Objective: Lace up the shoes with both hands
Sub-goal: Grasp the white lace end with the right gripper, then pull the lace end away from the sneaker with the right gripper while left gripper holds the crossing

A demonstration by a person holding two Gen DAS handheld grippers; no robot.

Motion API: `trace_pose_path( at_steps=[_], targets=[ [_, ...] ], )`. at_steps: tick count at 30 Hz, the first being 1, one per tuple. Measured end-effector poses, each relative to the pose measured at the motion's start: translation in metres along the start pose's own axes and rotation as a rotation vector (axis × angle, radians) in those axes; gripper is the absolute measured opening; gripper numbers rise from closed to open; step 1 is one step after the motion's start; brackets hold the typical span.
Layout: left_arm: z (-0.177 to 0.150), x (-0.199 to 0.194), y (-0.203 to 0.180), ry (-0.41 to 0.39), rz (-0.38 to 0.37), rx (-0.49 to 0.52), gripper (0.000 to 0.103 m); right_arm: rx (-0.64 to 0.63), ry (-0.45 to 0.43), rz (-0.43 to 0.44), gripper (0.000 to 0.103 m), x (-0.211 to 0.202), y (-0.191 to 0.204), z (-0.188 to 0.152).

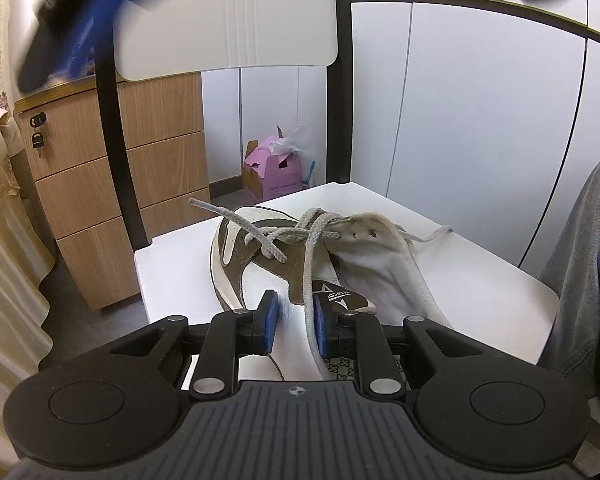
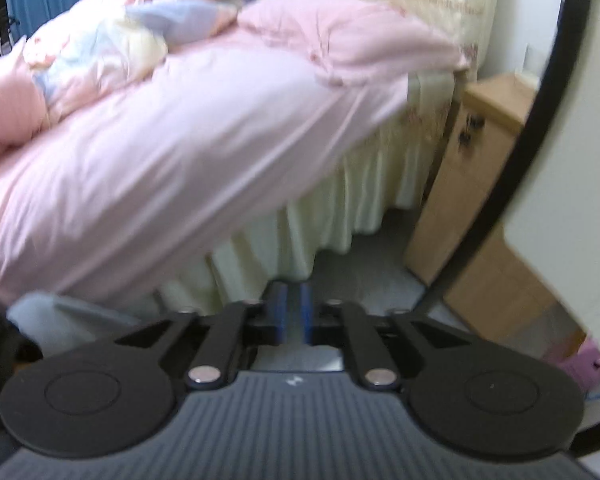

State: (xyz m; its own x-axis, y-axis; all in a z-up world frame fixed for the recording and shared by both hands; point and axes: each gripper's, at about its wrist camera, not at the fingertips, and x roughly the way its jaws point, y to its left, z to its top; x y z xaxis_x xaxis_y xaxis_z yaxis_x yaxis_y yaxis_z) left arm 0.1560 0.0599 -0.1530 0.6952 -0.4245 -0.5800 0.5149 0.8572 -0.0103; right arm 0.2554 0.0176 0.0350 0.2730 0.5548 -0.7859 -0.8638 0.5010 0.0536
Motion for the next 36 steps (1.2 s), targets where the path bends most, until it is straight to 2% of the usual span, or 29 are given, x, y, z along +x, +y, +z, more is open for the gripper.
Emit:
trace_pose_path(
  at_steps=[1,4,8,9,12,14,17,21,26,30,35,36],
  targets=[
    [0.000,0.000,0.000,0.000,0.000,0.000,0.021,0.006,0.026,0.000,0.043,0.006,-0.003,-0.009],
    [0.000,0.000,0.000,-0.002,-0.001,-0.001,0.021,0.035,0.094,-0.027,0.043,0.022,-0.010,-0.037],
    [-0.001,-0.001,0.001,-0.003,-0.003,-0.002,0.021,0.094,0.132,-0.047,0.039,0.038,-0.019,-0.075],
    [-0.001,-0.001,0.001,-0.004,-0.003,-0.002,0.021,0.092,0.138,-0.055,0.034,0.044,-0.019,-0.082],
    [-0.001,-0.001,0.001,-0.005,-0.004,-0.003,0.021,0.092,0.158,-0.082,0.003,0.061,-0.020,-0.095],
    [-0.001,-0.002,0.001,-0.009,-0.002,0.007,0.021,0.114,0.120,-0.086,0.002,0.061,-0.020,-0.095],
    [-0.001,-0.002,0.000,-0.010,-0.006,0.013,0.021,0.168,0.021,-0.074,0.002,0.044,-0.023,-0.086],
    [-0.002,0.000,0.000,-0.010,-0.011,0.010,0.021,0.186,-0.095,-0.031,0.002,0.018,-0.019,-0.055],
    [-0.002,-0.001,0.000,-0.011,-0.016,0.004,0.022,0.155,-0.206,0.088,0.002,-0.001,0.001,-0.004],
    [-0.003,-0.001,0.002,-0.013,-0.020,-0.003,0.022,0.081,-0.201,0.142,0.002,0.003,0.020,0.032],
    [-0.002,0.003,0.005,-0.007,-0.027,-0.010,0.022,0.038,-0.096,0.124,0.006,0.028,0.023,0.044],
    [-0.002,0.003,0.005,-0.007,-0.027,-0.009,0.022,0.031,-0.080,0.115,0.017,0.031,0.021,0.043]
  ],
)
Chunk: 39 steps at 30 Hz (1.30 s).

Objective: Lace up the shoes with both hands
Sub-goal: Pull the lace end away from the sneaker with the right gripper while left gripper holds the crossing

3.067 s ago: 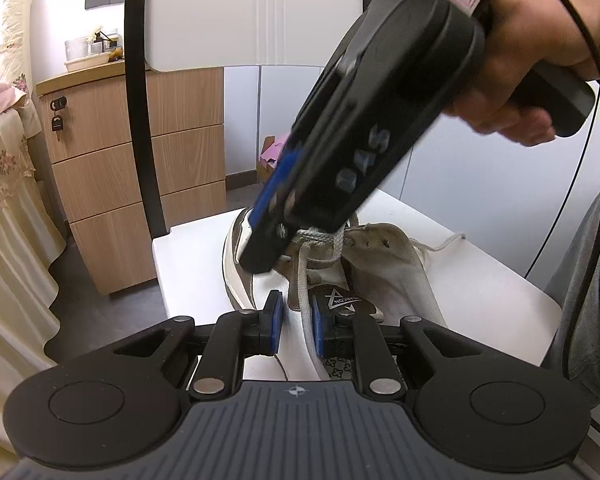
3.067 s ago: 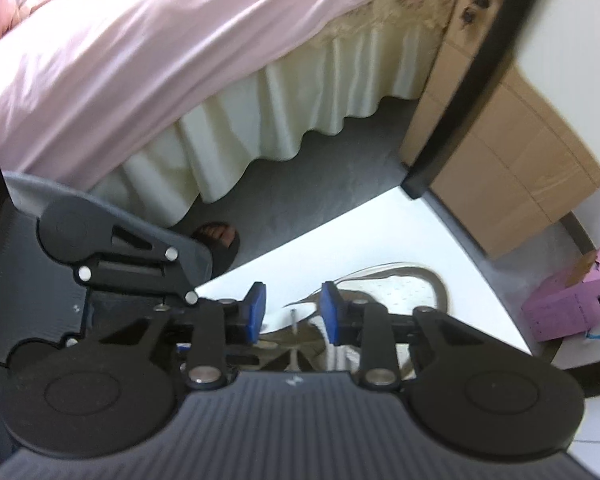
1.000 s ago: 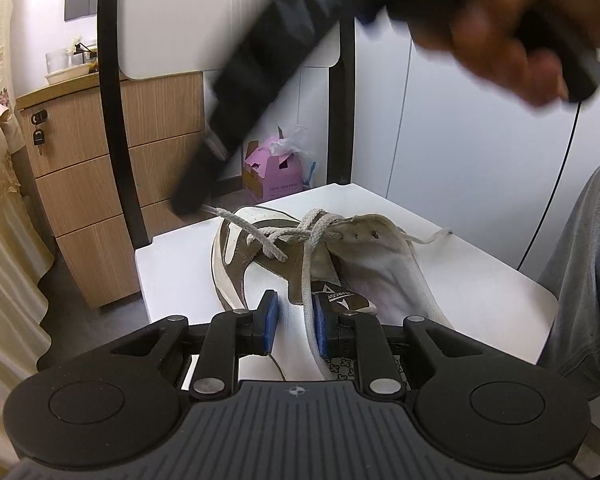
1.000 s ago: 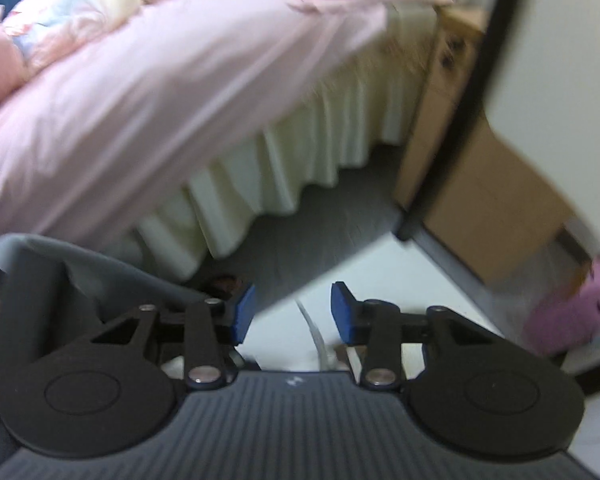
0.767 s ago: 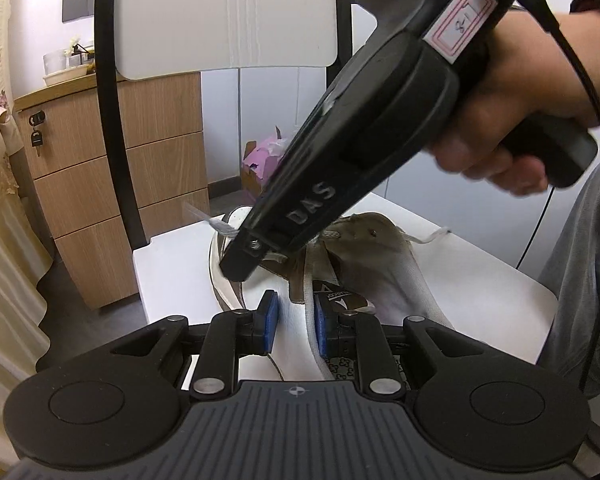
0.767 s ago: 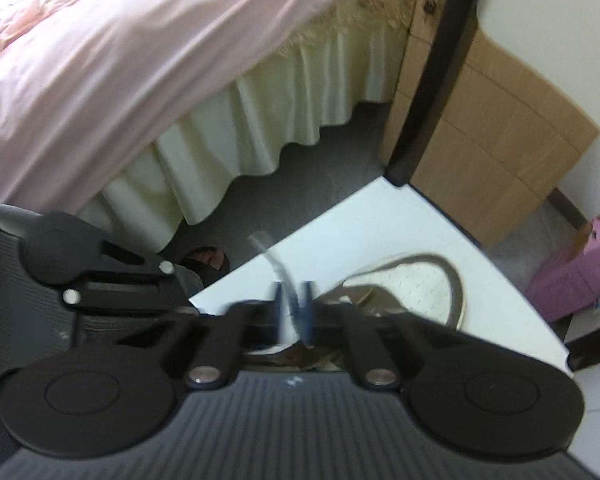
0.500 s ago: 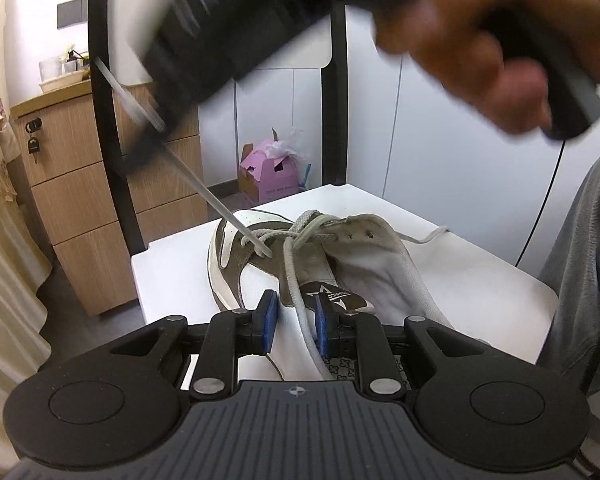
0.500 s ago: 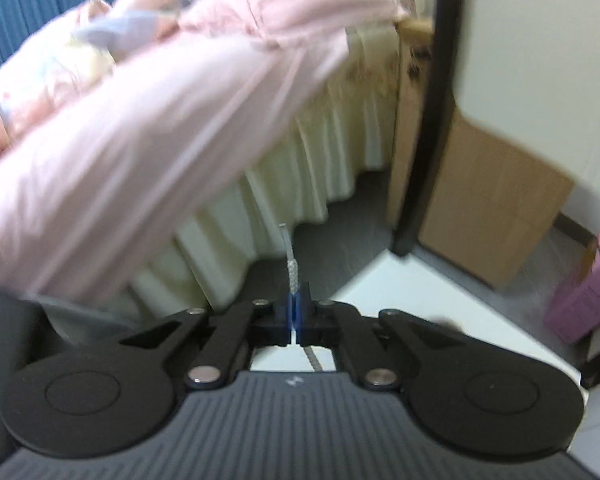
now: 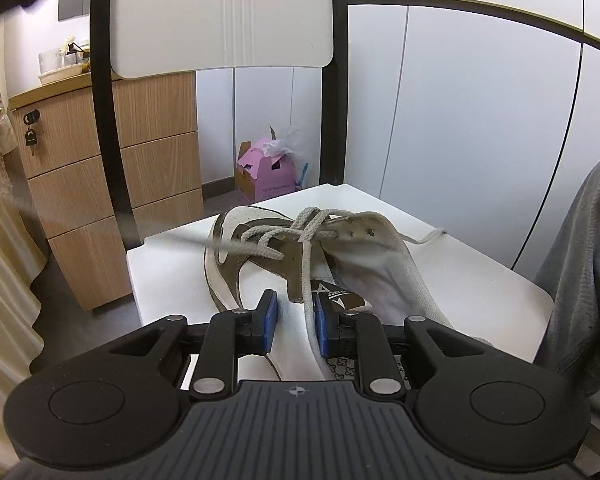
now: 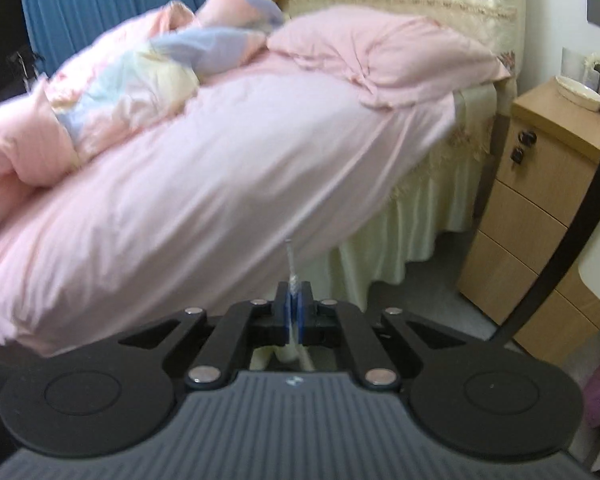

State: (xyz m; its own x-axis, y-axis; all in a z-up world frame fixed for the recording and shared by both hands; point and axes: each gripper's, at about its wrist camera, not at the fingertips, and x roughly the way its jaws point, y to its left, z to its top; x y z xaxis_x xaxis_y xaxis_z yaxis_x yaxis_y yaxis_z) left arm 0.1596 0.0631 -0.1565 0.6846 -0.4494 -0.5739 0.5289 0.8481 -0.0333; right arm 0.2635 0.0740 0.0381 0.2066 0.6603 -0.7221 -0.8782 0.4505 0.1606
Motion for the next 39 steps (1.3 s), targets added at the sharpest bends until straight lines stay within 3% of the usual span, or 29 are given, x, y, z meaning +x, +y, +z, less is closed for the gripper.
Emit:
trace_pose_path(
  at_steps=[1,3,5,11,16,23,24,26,27,29,32,36,39],
  targets=[
    [0.000,0.000,0.000,0.000,0.000,0.000,0.022,0.001,0.012,-0.011,0.046,0.001,-0.003,-0.002],
    [0.000,-0.001,0.000,0.001,0.000,0.000,0.022,0.010,0.020,-0.031,0.076,-0.001,-0.010,-0.007],
    [0.000,-0.001,0.000,0.000,0.001,0.001,0.022,0.019,0.038,-0.044,0.075,0.006,-0.021,-0.021],
    [0.000,-0.002,-0.002,0.000,0.003,-0.001,0.022,0.030,0.220,-0.093,0.066,0.013,-0.050,-0.065],
    [0.000,-0.004,-0.002,0.001,-0.003,0.002,0.022,0.000,0.378,-0.075,0.041,0.030,-0.062,-0.109],
    [0.000,-0.003,-0.001,0.001,-0.003,0.000,0.022,-0.056,0.471,-0.064,0.038,0.052,-0.068,-0.126],
    [0.000,-0.003,-0.001,0.002,-0.003,0.003,0.022,-0.097,0.485,-0.076,0.035,0.055,-0.064,-0.125],
    [0.002,0.000,-0.003,0.004,-0.004,0.010,0.022,-0.187,0.518,-0.110,0.020,0.061,-0.052,-0.123],
    [0.003,0.001,-0.004,0.004,-0.007,0.013,0.022,-0.230,0.536,-0.121,0.005,0.064,-0.047,-0.124],
    [0.004,0.002,-0.006,0.006,-0.008,0.016,0.022,-0.256,0.556,-0.130,0.003,0.068,-0.043,-0.125],
    [0.003,0.002,-0.007,0.004,-0.007,0.020,0.022,-0.140,0.445,-0.107,0.002,0.053,-0.049,-0.117],
    [0.004,0.003,-0.008,0.007,-0.011,0.023,0.022,0.070,0.196,-0.044,0.002,0.010,-0.061,-0.097],
    [0.006,0.006,-0.009,0.009,-0.011,0.028,0.022,0.134,0.026,-0.008,0.002,-0.023,-0.058,-0.071]
  ],
)
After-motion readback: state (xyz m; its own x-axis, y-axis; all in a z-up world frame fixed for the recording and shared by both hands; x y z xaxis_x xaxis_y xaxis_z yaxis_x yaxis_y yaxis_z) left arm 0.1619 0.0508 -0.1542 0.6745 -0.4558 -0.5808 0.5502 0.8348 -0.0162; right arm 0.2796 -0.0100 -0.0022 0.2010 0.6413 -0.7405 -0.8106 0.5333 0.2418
